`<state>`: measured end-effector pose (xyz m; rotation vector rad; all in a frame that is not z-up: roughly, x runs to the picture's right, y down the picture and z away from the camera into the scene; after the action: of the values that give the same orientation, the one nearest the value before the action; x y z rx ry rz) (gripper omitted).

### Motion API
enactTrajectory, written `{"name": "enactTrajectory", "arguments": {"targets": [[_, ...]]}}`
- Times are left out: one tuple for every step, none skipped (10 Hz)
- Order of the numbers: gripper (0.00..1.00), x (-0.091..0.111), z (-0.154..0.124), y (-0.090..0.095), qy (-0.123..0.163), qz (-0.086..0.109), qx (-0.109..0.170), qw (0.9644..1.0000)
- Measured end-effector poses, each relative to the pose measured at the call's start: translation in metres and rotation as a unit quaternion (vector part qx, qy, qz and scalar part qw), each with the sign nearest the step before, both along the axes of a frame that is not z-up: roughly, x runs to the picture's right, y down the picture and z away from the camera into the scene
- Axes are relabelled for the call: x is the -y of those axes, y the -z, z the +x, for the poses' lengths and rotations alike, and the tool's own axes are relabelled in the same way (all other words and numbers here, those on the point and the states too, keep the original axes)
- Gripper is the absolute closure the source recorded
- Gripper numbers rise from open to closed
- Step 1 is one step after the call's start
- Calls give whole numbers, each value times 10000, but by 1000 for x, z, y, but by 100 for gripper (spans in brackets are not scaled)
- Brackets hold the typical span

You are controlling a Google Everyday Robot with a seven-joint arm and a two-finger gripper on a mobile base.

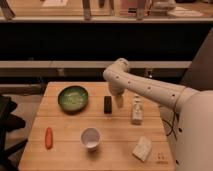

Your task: Push the ceramic bowl across the table

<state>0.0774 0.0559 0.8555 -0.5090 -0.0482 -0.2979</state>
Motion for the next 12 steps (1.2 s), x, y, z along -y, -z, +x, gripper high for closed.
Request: {"name": "enactTrajectory", "arguments": {"targets": [[20,-1,0,-1,8,-10,6,10000],[20,-3,0,-3,17,-26,14,10000],[20,-3,0,-4,24,-30,24,10000],[20,-5,0,-6,28,-38,34,10000],[20,-6,0,-8,35,-48,42,10000],[20,-7,-1,-9,41,-56,55,10000],[20,-8,0,-10,50,-72,63,9999],[20,-9,-1,-11,56,-78,75,9999],[20,-10,0,-13,61,-92,82,9999],[20,-12,-1,-15,69,-103,97,9999],[20,-13,-1,-16,76,-112,106,9999],[20,-14,-1,-17,80,-121,116,9998]]}}
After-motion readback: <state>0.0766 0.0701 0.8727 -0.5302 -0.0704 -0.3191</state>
